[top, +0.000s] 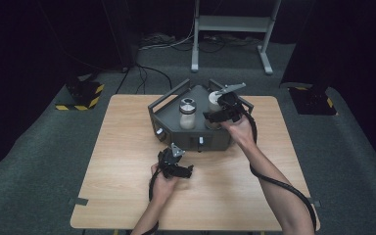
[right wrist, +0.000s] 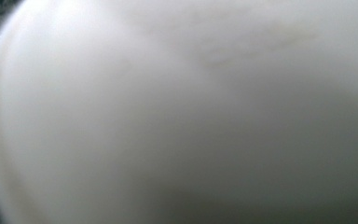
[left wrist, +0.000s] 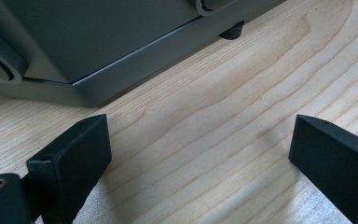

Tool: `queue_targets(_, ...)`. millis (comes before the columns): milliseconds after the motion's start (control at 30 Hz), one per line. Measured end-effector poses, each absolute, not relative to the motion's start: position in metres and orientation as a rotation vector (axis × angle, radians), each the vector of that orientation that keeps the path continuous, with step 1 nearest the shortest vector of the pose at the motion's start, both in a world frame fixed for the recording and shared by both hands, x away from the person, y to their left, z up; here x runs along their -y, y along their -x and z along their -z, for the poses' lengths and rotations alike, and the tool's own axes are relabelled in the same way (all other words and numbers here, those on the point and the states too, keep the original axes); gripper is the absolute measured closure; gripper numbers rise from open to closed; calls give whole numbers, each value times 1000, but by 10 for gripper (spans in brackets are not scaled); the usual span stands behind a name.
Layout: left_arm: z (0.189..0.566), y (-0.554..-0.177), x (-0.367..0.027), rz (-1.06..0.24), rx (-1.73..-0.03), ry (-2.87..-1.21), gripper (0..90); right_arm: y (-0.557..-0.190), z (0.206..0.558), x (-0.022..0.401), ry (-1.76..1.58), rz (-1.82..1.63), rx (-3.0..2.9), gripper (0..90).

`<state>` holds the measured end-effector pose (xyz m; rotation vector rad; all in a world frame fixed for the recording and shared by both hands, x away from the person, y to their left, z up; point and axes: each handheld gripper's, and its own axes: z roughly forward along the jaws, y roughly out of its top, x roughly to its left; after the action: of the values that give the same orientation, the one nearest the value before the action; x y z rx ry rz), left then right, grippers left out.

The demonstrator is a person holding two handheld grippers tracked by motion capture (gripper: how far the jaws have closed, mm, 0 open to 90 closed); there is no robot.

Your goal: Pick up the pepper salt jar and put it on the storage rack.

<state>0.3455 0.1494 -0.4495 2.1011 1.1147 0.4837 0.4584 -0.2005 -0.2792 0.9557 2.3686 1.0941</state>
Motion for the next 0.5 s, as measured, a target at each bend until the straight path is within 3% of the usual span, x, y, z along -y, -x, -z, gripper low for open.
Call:
queue_targets(200,449,-345,-149,-484,-1115,-2101,56,-456,278,202,-938,-1101,-2368,92)
queue_targets(500,449,-345,-149,-484,-1114,-2102,56,-453,282,205,-933,-1113,-2369,75)
